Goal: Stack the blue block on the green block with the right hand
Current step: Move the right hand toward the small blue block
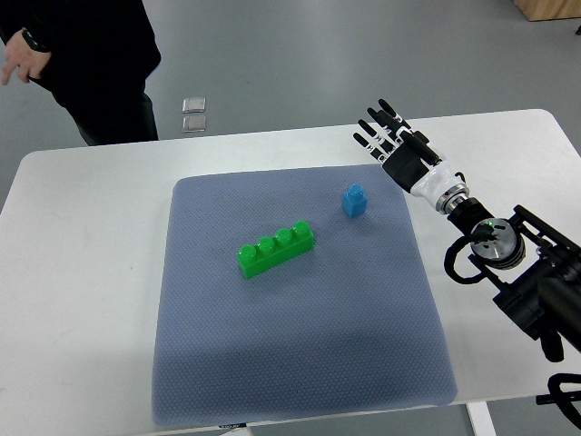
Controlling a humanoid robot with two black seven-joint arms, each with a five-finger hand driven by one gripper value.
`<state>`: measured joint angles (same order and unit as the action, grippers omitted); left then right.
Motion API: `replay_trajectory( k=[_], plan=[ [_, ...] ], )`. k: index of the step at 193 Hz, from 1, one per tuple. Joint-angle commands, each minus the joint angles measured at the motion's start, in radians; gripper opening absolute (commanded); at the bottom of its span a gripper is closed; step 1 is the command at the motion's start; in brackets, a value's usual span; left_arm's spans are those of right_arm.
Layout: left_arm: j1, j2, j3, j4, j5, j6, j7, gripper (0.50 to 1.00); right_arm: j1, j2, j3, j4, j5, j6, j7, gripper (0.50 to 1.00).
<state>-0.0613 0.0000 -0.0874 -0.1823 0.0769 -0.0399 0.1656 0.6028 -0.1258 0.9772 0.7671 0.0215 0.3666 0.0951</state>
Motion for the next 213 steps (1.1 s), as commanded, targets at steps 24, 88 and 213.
replay_trajectory(
  k=[24,88,213],
  plan=[
    [0.000,0.000,0.000,0.000,0.000,-0.002,0.000,1.000,0.000,0.000,-0.002,0.000,-0.003,0.000,0.000,0.924],
    [-0.002,0.000,0.002,-0.014,0.000,-0.002,-0.002,1.000,0.028,-0.011,-0.026,0.003,-0.083,0.012,-0.003,0.924],
    [-0.003,0.000,0.000,-0.016,0.000,-0.003,-0.002,1.000,0.483,-0.252,-0.683,0.063,-0.994,0.046,0.086,0.919]
  ],
)
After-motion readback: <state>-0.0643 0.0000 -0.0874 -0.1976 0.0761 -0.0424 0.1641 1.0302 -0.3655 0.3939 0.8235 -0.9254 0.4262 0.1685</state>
